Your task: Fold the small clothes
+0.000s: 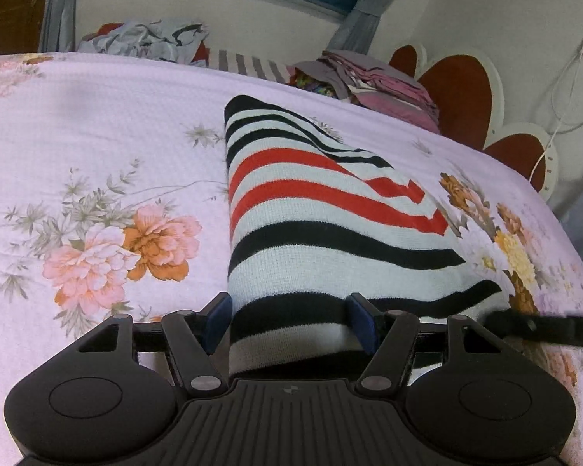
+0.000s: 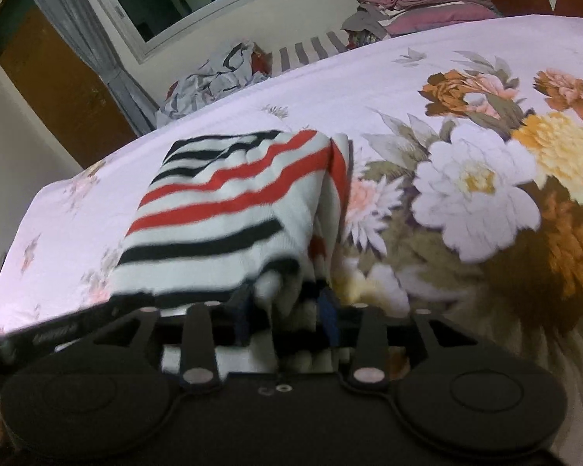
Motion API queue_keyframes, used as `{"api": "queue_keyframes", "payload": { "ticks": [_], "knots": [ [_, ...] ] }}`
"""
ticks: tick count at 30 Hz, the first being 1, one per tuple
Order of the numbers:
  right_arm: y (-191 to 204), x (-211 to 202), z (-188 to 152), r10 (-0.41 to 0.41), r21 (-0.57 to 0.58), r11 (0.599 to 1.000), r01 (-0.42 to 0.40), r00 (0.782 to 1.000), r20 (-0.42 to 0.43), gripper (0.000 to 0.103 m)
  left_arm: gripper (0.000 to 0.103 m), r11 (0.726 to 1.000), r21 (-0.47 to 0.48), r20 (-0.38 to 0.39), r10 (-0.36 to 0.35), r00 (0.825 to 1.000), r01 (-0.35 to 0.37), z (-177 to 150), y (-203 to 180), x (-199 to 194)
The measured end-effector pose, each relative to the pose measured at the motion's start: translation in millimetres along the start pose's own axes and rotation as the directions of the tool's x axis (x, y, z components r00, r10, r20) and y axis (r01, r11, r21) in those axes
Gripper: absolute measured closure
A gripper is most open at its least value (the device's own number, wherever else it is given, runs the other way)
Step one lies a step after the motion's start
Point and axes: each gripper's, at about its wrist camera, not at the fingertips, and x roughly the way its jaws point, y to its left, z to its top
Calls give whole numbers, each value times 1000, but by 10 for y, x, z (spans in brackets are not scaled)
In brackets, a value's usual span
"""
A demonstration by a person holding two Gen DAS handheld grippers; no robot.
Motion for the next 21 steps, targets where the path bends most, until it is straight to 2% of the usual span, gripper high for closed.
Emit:
{"api": "queue_keyframes", "payload": {
  "ticks": [2,3,4,6,8,11,14,18,19,21],
  "knots": [
    [41,-23,-71,-14,-22,1000,13,1000,-13,61,39,1000,2,-1,1,1000,-1,5,-6,2],
    [52,-2,-97,-38,-40,998,37,999,-21,66,39,1000,2,-2,2,1000,-2,7,-3,2],
    [44,25,-118,-60,-47,997,59,998,-26,76,39,1000,6,-4,4,1000,-4,7,-7,4],
    [7,35,-142,-73,-22,997,72,997,-30,83,39,1000,12,-17,16,1000,-16,14,-31,4],
    [46,-20,-145,-97,-48,994,97,995,-1,89,39,999,20,-25,29,999,-28,20,-65,2],
    [58,83,-228,-149,-99,984,145,988,-35,89,39,999,35,-32,40,999,-39,10,-101,22],
    [100,85,-213,-155,-120,981,149,987,-38,89,39,998,42,-39,48,998,-46,30,-116,13],
    [158,-62,-87,-125,-126,984,123,992,-8,73,39,996,67,-39,59,998,-56,99,-156,-32],
    [158,-95,-46,-107,-117,987,107,994,5,59,39,994,86,-35,65,997,-62,118,-183,-48],
    [174,-148,57,-88,-103,991,91,996,35,40,39,989,127,-15,78,997,-75,168,-246,-96]
  ]
}}
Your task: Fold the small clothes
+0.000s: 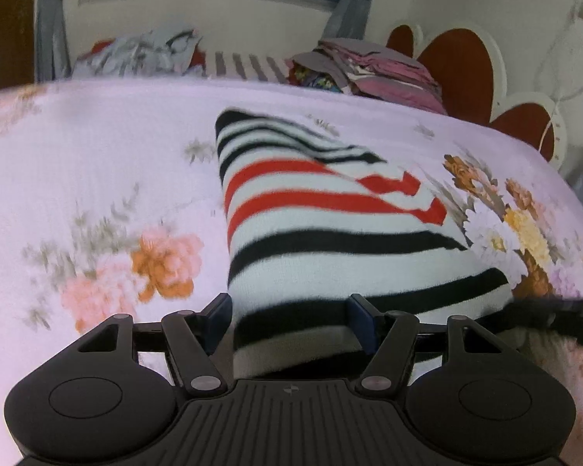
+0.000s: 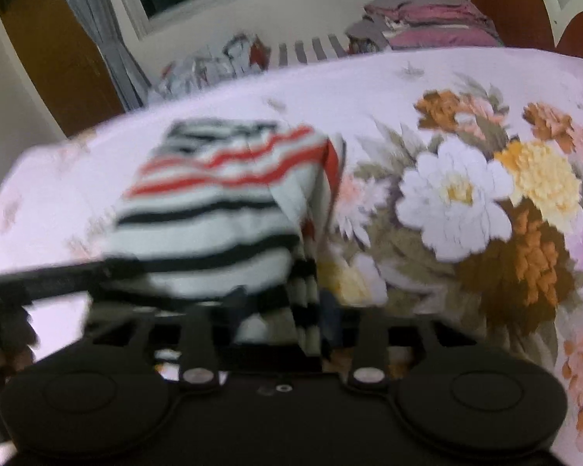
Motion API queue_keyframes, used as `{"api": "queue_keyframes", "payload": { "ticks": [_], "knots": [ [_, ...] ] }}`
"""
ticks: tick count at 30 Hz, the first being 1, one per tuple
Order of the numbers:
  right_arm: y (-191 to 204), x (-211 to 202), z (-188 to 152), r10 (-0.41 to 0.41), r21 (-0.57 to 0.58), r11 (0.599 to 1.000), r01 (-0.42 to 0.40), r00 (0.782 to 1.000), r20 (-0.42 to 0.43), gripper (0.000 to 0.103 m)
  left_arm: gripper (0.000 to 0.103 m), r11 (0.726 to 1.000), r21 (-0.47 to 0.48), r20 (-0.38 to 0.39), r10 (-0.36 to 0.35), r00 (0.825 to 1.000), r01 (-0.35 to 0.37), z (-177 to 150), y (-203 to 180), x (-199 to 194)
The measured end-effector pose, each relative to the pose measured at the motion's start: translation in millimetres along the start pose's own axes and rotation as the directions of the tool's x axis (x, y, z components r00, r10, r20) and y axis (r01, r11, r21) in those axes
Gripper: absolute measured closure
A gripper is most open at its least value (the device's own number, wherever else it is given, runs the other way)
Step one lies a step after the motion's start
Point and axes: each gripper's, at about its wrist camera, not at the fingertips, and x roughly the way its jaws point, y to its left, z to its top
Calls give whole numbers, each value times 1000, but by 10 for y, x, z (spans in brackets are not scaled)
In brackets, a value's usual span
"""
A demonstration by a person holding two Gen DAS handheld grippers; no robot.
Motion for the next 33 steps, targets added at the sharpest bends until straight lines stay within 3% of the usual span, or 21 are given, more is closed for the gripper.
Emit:
{"api": "queue_keyframes", "payload": {
  "ticks": [8,21,23,25,29,31,33],
  "knots": [
    [-90,263,479,9,56,998,-10,1000,24,40,39,1000,12,42,-8,999,8,358,10,2],
    [-274,1156,881,-32,155,987,36,999,-28,42,39,999,-12,30,32,999,-32,705,149,595],
    [-263,1230,898,-19,152,988,23,999,-27,48,39,999,-15,27,31,999,-30,753,141,683],
    [-247,1267,914,-2,155,988,5,1000,-24,63,39,999,-21,17,29,999,-28,779,141,778],
    [-210,1278,923,27,156,987,-24,999,-18,76,39,999,-32,10,31,999,-31,762,143,902],
    [-208,1250,925,36,147,989,-36,999,-2,90,39,999,-35,14,32,999,-31,760,134,910],
    [-172,1163,935,27,113,993,-31,999,34,93,38,999,-40,17,30,999,-29,764,129,906]
  ]
}}
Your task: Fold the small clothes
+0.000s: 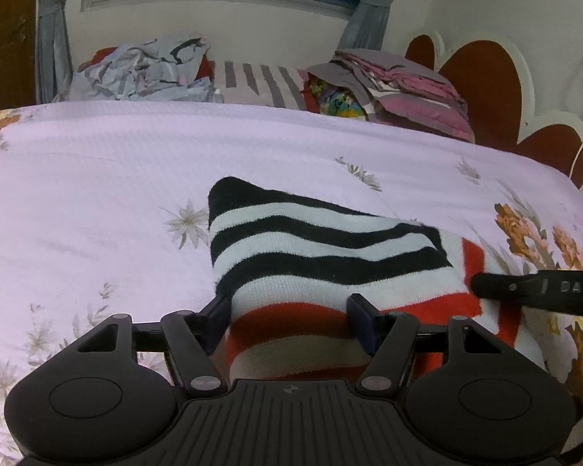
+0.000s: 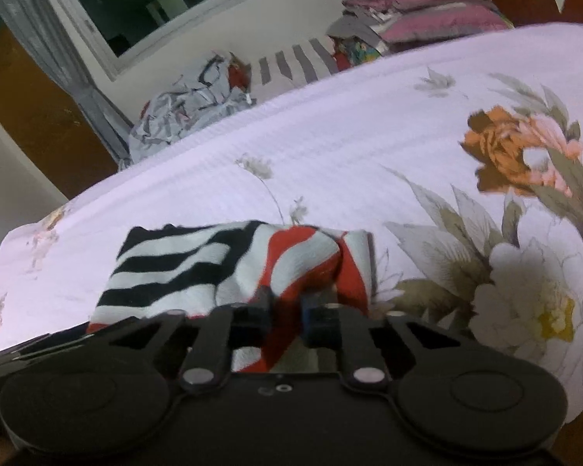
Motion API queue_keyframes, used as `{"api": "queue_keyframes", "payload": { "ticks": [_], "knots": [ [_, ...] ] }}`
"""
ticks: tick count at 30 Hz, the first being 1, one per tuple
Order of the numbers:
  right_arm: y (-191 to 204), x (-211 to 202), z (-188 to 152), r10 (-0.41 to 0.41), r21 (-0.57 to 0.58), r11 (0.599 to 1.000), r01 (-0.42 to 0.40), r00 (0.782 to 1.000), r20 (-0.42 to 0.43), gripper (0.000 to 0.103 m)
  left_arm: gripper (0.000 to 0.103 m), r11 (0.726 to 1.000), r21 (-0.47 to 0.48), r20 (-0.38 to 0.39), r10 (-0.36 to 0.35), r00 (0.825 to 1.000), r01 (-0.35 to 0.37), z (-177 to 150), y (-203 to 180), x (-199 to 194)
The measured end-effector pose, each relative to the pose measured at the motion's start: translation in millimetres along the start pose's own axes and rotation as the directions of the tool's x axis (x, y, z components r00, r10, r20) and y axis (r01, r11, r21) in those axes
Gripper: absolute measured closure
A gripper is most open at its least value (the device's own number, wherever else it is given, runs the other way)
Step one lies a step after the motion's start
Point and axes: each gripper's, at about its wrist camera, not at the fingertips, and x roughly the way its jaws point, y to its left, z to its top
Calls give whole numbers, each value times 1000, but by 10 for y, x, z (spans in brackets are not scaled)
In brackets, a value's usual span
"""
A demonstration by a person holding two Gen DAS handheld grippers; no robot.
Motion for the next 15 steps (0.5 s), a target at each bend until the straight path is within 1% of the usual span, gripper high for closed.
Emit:
{"api": "queue_keyframes", "payload": {
  "ticks": [2,3,4,6,7,9,11,12,15],
  "knots": [
    [36,-128,-25,-33,-49,998,36,997,70,94,38,1000,4,9,-9,1000,9,2,-6,-17],
    [47,-154,-58,-64,-78,994,72,994,93,94,38,1000,7,15,-16,1000,16,0,-7,-28],
    [41,-121,-81,-91,-110,989,101,991,93,94,38,1000,11,21,-21,1000,20,-4,-17,-34],
    [-12,54,-142,-133,-137,981,137,990,37,94,37,999,31,25,-15,1000,14,-35,-37,15],
    [-56,137,-168,-146,-138,979,148,989,23,92,33,999,35,17,-7,1000,7,-56,-34,59],
    [-64,133,-143,-145,-118,982,147,989,26,92,32,1000,16,10,-6,1000,6,-63,-9,71],
    [-42,53,-119,-164,-116,979,168,985,47,81,32,1000,23,9,-4,1000,3,-52,-14,41],
    [-24,-20,-106,-168,-115,978,175,984,65,79,32,1000,28,9,-2,1000,2,-49,-25,21],
    [70,-215,-94,-135,-128,981,147,986,103,79,32,999,32,14,8,1000,-8,-63,-61,-25]
  ]
}}
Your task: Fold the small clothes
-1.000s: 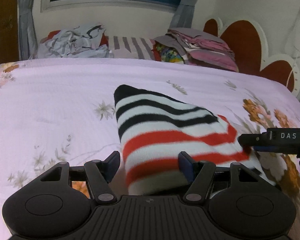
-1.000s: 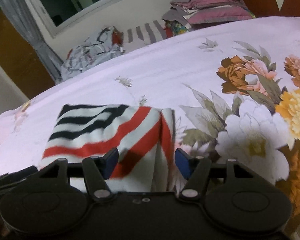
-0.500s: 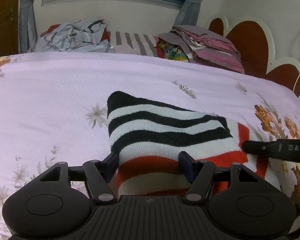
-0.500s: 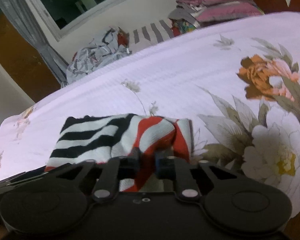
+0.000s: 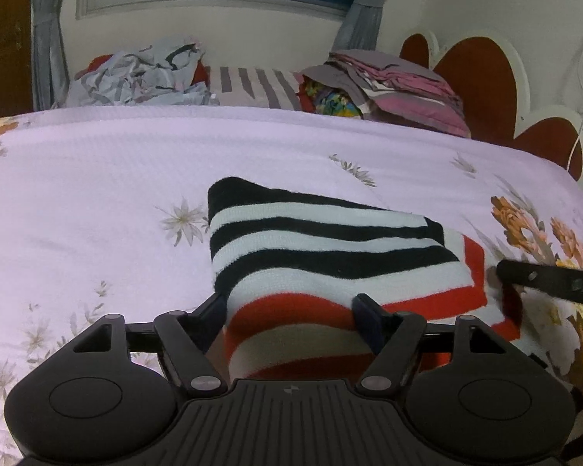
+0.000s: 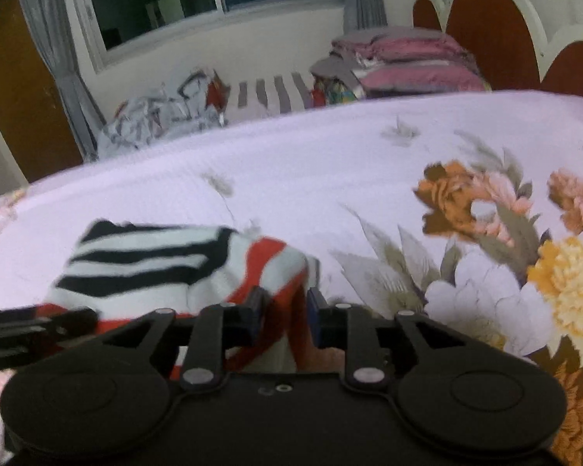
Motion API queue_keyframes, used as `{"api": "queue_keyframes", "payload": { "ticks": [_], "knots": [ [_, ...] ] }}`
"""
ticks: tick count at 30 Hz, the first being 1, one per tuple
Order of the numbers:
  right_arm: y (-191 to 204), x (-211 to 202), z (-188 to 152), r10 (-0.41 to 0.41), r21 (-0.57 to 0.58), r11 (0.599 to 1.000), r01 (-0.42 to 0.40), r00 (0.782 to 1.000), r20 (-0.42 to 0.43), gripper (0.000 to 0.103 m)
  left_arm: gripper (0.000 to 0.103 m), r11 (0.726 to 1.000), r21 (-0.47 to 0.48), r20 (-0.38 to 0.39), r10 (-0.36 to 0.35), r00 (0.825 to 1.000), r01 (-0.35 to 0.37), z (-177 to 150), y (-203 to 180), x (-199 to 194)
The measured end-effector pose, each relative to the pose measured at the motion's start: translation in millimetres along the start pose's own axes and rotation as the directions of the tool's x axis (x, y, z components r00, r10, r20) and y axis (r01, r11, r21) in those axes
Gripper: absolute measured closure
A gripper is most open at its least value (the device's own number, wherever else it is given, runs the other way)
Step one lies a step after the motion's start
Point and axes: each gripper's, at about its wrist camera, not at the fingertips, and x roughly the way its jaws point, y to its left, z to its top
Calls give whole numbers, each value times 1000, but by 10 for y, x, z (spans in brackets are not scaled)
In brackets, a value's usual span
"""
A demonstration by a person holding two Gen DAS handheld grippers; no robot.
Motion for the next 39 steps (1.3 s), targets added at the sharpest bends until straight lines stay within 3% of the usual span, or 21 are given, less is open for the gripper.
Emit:
{"api": "queue_keyframes", "payload": {
  "ticks": [5,10,15,20,26,31,33,39],
  "knots": [
    [206,-187,-65,53,-68,996,-52,999,14,80,32,999,35,10,21,1000,-21,-25,-94,-74],
    [173,-117,-252,10,-93,996,-14,999,-39,83,32,999,45,10,21,1000,-21,-66,-114,-160],
    [191,-41,-354,-21,-136,991,16,999,-32,81,32,999,31,-2,18,1000,-18,-153,-91,-172],
    [155,-211,-350,8,-88,996,-10,1000,-25,81,32,1000,20,0,7,1000,-7,-202,-89,-352],
    [107,-566,-481,45,-106,993,-46,999,-13,80,32,999,17,5,-31,1000,31,-408,-92,-636],
    [31,-650,-693,-1,-163,987,-5,999,-38,80,32,999,28,-22,-41,999,42,-645,-36,-697],
    [-63,-609,-723,10,-120,993,-18,998,-64,79,32,998,-2,-33,-59,998,59,-725,15,-700],
    [-36,-861,-787,20,-143,989,-25,999,-32,79,32,996,-29,-65,-81,995,79,-898,57,-811]
  ]
}}
